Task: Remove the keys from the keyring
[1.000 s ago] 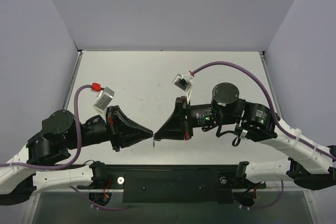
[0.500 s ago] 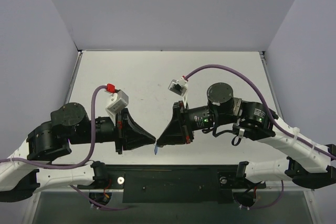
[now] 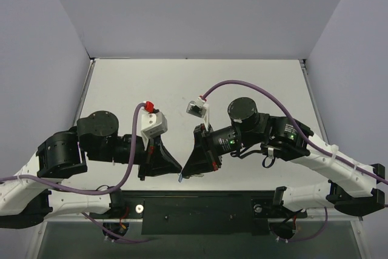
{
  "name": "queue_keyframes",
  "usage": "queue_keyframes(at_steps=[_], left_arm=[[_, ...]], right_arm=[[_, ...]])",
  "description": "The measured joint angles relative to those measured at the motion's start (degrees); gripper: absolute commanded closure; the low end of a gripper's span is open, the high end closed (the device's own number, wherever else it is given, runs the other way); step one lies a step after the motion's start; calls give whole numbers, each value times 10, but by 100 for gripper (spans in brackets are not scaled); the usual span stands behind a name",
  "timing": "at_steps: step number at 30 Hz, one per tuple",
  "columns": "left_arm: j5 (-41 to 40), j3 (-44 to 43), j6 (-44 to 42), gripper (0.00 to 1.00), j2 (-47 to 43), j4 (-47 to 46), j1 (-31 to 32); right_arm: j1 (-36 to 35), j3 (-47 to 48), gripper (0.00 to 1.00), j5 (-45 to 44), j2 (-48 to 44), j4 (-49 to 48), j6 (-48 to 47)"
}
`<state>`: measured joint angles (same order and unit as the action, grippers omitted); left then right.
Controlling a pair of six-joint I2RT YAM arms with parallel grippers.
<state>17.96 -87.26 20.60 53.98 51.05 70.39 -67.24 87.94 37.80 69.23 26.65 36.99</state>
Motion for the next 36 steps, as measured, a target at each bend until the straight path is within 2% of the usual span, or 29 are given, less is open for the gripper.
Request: queue_keyframes(at_steps=[16, 18, 20, 22, 26, 36], left_arm=[[1, -29, -9, 100, 14, 10, 0], [-4, -30, -7, 100, 12, 9, 0], [-11, -27, -1, 100, 8, 1, 0], [-25, -17, 7, 100, -1, -27, 0], [-60, 5, 28, 100, -16, -78, 0], [-122, 45, 69, 100, -50, -172, 0]], right_arm=[[0, 16, 99, -2, 1, 2, -7], [0, 17, 72, -9, 1, 1, -7], [0, 17, 59, -19, 1, -2, -3], [-1, 17, 52, -39, 1, -19, -3], [1, 2, 48, -78, -6, -65, 6], [17, -105, 47, -158, -101, -199, 62]])
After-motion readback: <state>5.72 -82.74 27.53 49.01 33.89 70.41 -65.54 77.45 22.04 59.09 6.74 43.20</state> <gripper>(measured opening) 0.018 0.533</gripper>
